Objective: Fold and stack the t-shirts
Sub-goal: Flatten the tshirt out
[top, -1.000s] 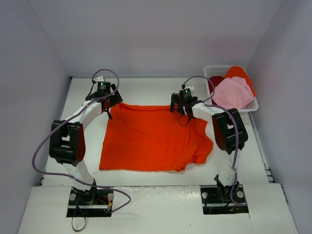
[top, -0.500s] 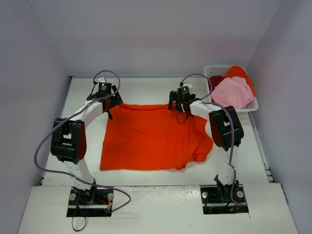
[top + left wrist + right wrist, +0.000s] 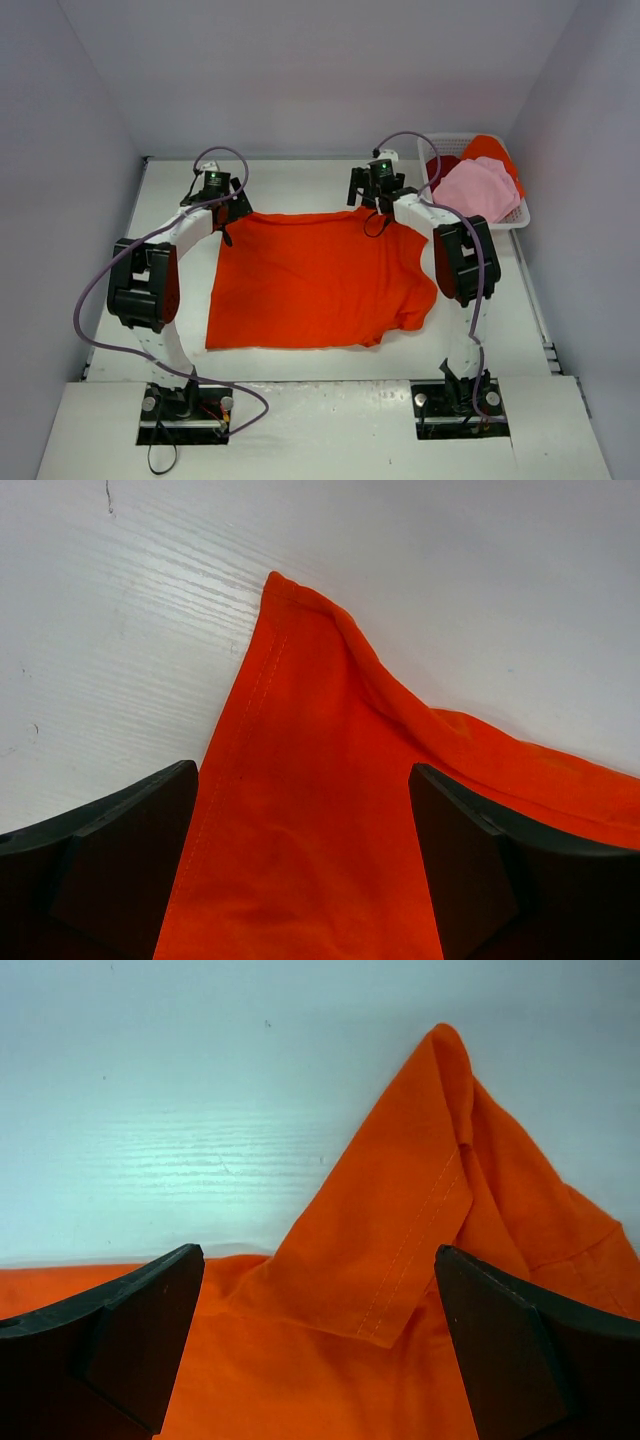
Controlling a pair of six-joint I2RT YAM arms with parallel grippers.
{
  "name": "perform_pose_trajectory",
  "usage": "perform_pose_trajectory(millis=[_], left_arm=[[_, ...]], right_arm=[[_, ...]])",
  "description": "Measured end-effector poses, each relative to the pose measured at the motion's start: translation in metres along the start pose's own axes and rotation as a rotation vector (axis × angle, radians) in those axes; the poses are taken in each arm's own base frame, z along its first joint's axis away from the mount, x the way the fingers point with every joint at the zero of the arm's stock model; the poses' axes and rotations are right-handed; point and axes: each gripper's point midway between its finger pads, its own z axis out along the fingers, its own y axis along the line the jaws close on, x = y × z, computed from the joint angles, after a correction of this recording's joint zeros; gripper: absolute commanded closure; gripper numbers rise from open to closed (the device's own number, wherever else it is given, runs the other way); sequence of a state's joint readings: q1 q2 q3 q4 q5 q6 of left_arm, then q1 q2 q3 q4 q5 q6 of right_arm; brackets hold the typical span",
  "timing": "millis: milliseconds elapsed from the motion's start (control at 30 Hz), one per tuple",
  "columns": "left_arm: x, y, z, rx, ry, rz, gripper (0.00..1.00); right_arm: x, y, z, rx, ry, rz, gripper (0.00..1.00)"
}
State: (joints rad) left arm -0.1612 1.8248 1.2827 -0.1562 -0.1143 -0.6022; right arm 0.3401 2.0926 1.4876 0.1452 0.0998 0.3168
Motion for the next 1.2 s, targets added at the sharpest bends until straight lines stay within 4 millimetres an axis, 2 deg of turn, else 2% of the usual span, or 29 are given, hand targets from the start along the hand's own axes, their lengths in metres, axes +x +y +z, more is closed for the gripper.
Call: perform_pose_trajectory(millis=[133, 333, 567, 733, 900, 1200], left_arm=[[0.000, 0.000, 0.001, -0.001, 0.000, 0.001, 0.19], [0.000, 0.001, 0.001, -0.005, -0.003, 0.001, 0.19], [-0.001, 0.001, 0.001, -0.004, -0.005, 0.000, 0.19], [0.000, 0.001, 0.001, -0.005, -0.003, 0.001, 0.19], [0.001, 0.002, 0.001, -0.006, -0.001, 0.002, 0.19], [0.001, 0.002, 0.001, -0.007, -0.002, 0.009, 0.19]], right_arm=[[-0.007, -0.002, 0.004, 0.003, -0.008, 0.002, 0.03], [0.002, -0.005, 0.007, 0.009, 0.019, 0.000, 0.03], [0.035, -0.007, 0.006, 0.018, 0.082, -0.015, 0.03], [0.057, 0.004, 0.003, 0.016, 0.113, -0.036, 0.03], [0.062, 0.014, -0.001, -0.002, 0.105, -0.042, 0.03], [0.061, 0.014, -0.001, 0.000, 0.097, -0.038, 0.04]])
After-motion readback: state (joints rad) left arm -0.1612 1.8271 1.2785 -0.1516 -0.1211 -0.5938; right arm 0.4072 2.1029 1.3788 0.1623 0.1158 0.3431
